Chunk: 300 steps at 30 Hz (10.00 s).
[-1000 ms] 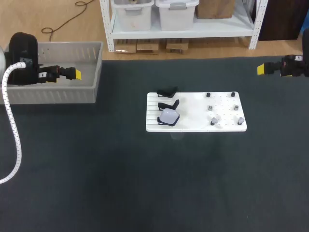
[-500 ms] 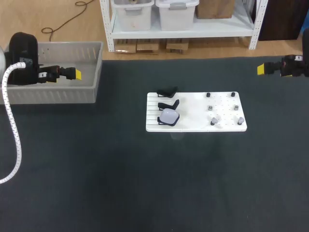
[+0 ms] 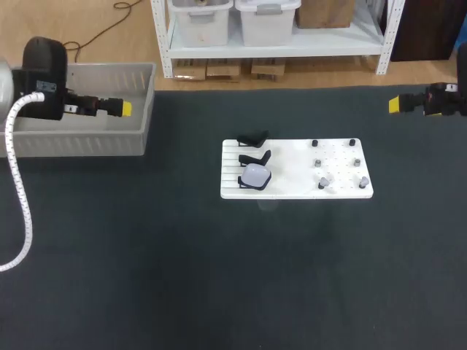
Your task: Pick up each earbud case from the left stands, insert the matching earbuds, close the lid, and place the case in the box.
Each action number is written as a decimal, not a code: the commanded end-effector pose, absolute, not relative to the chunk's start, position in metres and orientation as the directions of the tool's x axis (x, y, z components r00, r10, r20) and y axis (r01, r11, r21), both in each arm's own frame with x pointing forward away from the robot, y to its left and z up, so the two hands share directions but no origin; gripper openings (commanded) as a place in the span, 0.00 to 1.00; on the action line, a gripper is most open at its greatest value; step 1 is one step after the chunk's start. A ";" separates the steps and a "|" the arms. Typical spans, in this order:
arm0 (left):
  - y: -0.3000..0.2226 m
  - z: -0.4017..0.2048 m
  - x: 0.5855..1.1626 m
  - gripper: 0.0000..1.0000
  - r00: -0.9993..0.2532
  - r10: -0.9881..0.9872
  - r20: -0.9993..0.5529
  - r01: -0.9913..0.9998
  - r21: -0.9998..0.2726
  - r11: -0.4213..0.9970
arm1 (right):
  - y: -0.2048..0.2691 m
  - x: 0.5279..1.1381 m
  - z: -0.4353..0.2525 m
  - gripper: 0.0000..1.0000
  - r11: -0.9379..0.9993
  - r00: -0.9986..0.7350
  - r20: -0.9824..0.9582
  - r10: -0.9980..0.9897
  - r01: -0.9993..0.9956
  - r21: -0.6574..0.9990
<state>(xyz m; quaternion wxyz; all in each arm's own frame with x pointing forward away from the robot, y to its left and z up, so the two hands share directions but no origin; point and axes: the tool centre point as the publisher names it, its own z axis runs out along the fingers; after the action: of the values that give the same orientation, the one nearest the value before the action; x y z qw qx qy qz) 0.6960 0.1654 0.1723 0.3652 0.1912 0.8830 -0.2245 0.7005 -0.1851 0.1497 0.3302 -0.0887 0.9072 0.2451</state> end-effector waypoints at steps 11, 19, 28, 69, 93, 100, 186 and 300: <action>0.150 0.172 0.683 1.00 -0.382 0.421 -0.823 0.867 -0.162 0.470 | -0.185 0.700 0.150 1.00 0.864 -0.766 -0.643 0.000 -0.324 0.386; 0.122 0.161 0.677 1.00 -0.237 0.465 -0.853 0.949 -0.099 0.301 | -0.185 0.700 0.150 1.00 0.864 -0.766 -0.643 0.000 -0.324 0.386; 0.089 0.145 0.680 1.00 -0.144 0.494 -0.858 0.983 -0.067 0.171 | -0.185 0.700 0.150 1.00 0.864 -0.766 -0.643 0.000 -0.324 0.386; -0.020 0.053 0.679 1.00 -0.045 0.522 -0.852 0.998 -0.065 -0.021 | -0.185 0.700 0.150 1.00 0.864 -0.766 -0.643 0.000 -0.324 0.386; -0.045 0.029 0.670 0.78 -0.034 0.450 -0.892 0.998 -0.050 -0.023 | -0.185 0.700 0.150 1.00 0.864 -0.766 -0.643 0.000 -0.324 0.386; -0.050 0.023 0.670 0.71 -0.023 0.449 -0.893 0.999 -0.041 -0.030 | -0.185 0.700 0.150 1.00 0.864 -0.766 -0.643 0.000 -0.324 0.386; -0.071 0.010 0.671 0.37 -0.009 0.453 -0.891 1.000 -0.010 -0.001 | -0.185 0.700 0.150 1.00 0.864 -0.766 -0.643 0.000 -0.324 0.386; -0.068 0.113 0.625 0.00 0.071 0.063 -0.995 0.991 0.064 -0.117 | -0.009 0.575 0.163 1.00 0.816 -0.725 -0.600 -0.337 -0.543 0.198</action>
<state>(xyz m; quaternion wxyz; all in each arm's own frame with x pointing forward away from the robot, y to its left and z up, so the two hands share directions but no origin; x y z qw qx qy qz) 0.6267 -0.0679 0.1127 0.4669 0.5627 0.4693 -0.4951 0.5712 -0.0211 0.1676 0.2703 -0.2545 0.9017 0.2215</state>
